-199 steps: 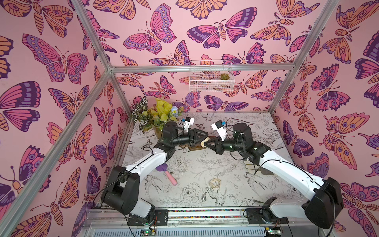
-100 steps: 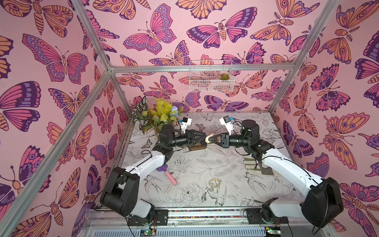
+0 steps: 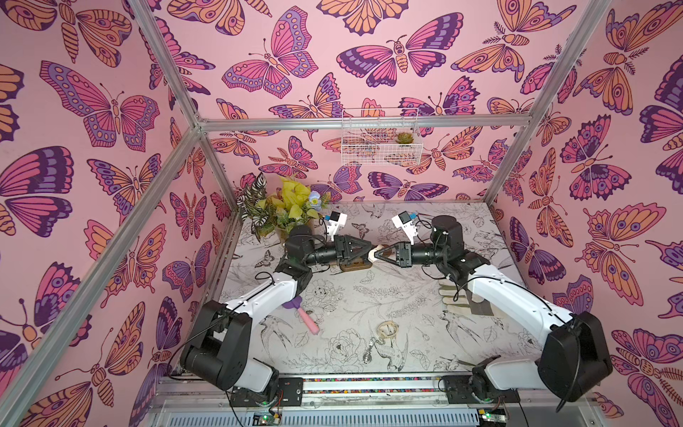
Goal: Place watch on stand
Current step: Pick up the watch at the center of the board.
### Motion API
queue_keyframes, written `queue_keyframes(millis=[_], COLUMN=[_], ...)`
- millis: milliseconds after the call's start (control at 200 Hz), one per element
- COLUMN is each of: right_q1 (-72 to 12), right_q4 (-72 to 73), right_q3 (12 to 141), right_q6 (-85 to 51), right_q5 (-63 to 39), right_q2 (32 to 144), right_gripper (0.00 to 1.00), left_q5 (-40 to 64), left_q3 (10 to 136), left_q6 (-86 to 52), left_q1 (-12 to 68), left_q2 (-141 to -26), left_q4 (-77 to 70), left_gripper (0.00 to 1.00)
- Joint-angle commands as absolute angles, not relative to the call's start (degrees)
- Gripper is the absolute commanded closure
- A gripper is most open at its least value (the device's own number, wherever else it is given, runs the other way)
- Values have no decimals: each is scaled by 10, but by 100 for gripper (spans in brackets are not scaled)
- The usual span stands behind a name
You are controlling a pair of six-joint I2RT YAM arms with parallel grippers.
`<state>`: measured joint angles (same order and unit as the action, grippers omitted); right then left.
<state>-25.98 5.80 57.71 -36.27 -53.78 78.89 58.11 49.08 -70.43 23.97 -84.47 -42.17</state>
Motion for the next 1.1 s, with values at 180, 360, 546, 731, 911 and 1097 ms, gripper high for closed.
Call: queue_keyframes(millis=[180,360,546,731,911,1097], right_q1=[-251,-249,-244,-241,-233,-228], right_q4=[100,106,111,117,132,132], right_q3=[599,596,594,591,583,578], right_q6=[-389,-394,-399,-407,-419,-420], right_q5=[-558,-559,-560,-559,-561,-562], right_q2=[793,792,792,792,789,784], right_gripper=[100,100,98,65,50,45], left_q5=[606,609,608,598,583,551], left_q3=[488,497,499,497,496,478], left_q6=[-687,-688,-688,-688,-685,-683], left_q1=[256,260,264,266,265,253], left_q2=[-850,-853,-856,-857,-852,-843], left_q4=[-443,-443,-443,-443,-439,-438], left_gripper=[73,88,97,100,100,100])
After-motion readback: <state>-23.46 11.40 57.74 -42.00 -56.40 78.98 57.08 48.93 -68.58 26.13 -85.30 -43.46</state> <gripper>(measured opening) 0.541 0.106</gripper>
